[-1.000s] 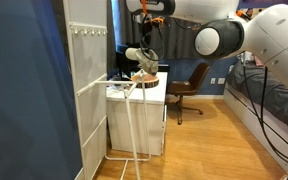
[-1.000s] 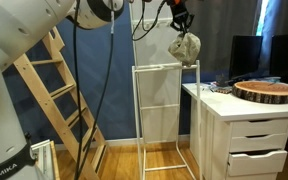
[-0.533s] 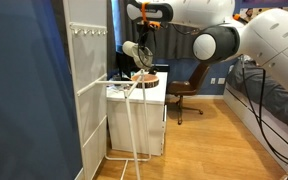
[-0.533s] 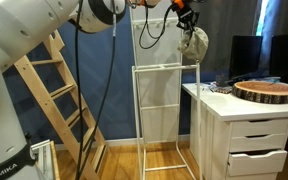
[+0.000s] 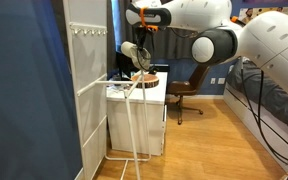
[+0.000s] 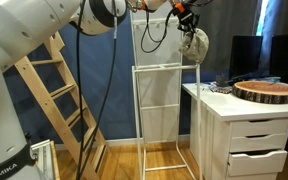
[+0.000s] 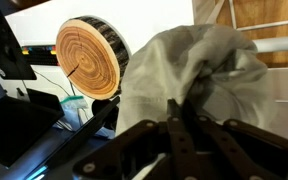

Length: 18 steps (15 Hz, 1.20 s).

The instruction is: Hang the cap on the vertical rod

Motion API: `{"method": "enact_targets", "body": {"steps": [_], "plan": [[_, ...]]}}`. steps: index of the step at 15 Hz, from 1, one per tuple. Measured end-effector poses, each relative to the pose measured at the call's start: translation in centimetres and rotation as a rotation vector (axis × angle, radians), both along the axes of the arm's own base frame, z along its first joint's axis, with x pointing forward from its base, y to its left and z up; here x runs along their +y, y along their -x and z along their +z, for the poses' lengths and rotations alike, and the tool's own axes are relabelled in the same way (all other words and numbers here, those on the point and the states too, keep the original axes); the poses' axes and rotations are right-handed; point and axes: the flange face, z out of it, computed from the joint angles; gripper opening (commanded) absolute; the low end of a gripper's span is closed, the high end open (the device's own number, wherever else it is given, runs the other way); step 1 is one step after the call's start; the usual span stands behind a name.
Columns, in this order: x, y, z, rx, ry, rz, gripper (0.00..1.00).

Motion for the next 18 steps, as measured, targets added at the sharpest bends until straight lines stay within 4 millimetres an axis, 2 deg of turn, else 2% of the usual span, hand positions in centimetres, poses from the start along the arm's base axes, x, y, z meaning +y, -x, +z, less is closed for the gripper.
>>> {"method": "enact_targets", "body": {"steps": [8, 13, 18], "plan": [[0.0, -0.9, 0.7, -0.156, 0.073, -0.086, 0.02], [0.6, -0.6, -0.1, -0.109, 0.081, -0.099, 0.02], [0.3, 0.0, -0.6, -0.042, 0.161, -0.144, 0.02]]}}
